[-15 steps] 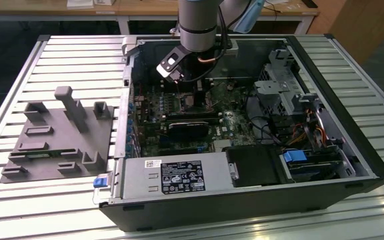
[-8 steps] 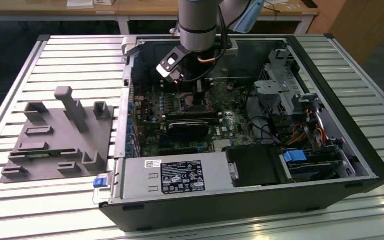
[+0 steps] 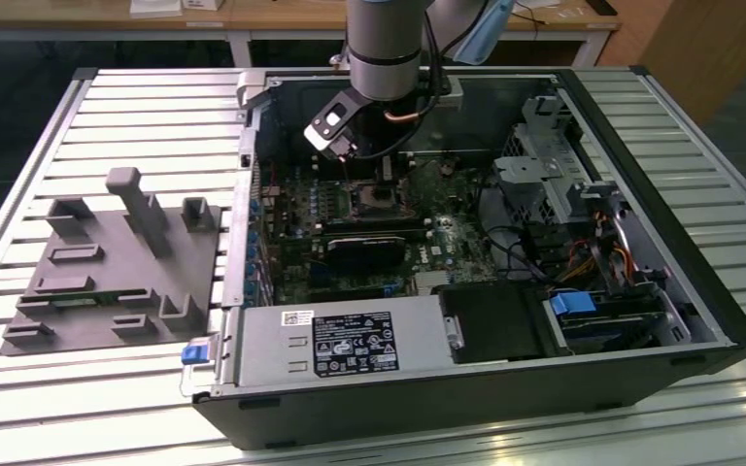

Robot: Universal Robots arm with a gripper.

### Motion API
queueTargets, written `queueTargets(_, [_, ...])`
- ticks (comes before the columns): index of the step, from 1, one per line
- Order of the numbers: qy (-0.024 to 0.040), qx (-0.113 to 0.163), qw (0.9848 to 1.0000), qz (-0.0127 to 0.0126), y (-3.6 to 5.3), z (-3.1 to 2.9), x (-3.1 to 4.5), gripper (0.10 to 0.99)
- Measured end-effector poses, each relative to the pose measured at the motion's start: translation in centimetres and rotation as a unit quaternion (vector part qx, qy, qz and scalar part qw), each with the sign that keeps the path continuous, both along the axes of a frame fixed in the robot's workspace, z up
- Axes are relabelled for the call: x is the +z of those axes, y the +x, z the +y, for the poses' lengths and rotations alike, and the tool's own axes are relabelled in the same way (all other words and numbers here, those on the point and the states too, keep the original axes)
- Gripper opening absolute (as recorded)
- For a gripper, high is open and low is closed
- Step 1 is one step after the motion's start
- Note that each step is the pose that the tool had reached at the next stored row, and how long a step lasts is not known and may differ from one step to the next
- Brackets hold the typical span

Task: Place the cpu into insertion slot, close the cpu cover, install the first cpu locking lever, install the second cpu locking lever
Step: 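Place the cpu into insertion slot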

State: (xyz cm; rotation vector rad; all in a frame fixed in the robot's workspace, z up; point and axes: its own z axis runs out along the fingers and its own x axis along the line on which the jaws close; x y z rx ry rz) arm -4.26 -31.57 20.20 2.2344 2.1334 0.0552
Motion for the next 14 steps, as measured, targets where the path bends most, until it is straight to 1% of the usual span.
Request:
queueTargets(7, [0.0001, 0.0, 1.0, -0.0001, -0.14, 0.0, 0.0, 0.102])
queueTargets(14, [0.0024, 0.0, 1.0, -0.0002, -0.59, 0.0, -0.04, 0.102])
